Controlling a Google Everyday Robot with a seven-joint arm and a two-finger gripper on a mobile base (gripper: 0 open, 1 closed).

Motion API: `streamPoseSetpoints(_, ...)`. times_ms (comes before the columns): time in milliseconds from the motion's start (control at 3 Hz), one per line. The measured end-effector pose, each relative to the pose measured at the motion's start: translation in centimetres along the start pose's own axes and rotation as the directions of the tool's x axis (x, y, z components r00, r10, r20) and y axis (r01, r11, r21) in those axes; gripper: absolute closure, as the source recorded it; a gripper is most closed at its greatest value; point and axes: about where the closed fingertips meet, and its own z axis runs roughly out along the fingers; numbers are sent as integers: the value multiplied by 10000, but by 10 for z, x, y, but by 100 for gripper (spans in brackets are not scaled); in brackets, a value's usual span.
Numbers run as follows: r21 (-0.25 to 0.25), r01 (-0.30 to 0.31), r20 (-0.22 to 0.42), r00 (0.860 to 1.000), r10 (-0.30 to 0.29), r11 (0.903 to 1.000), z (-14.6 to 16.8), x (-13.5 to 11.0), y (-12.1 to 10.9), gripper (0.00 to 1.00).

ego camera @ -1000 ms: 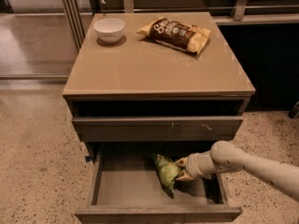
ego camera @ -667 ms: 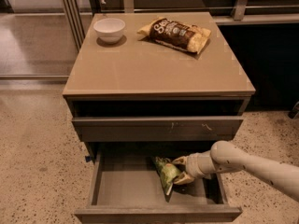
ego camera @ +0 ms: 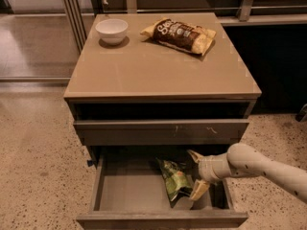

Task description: Place green jalapeno chip bag into middle drawer

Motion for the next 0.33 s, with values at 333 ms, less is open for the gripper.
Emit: streamPoseSetpoints(333,33,-6,-14,10000,6,10000,-2,1,0,0)
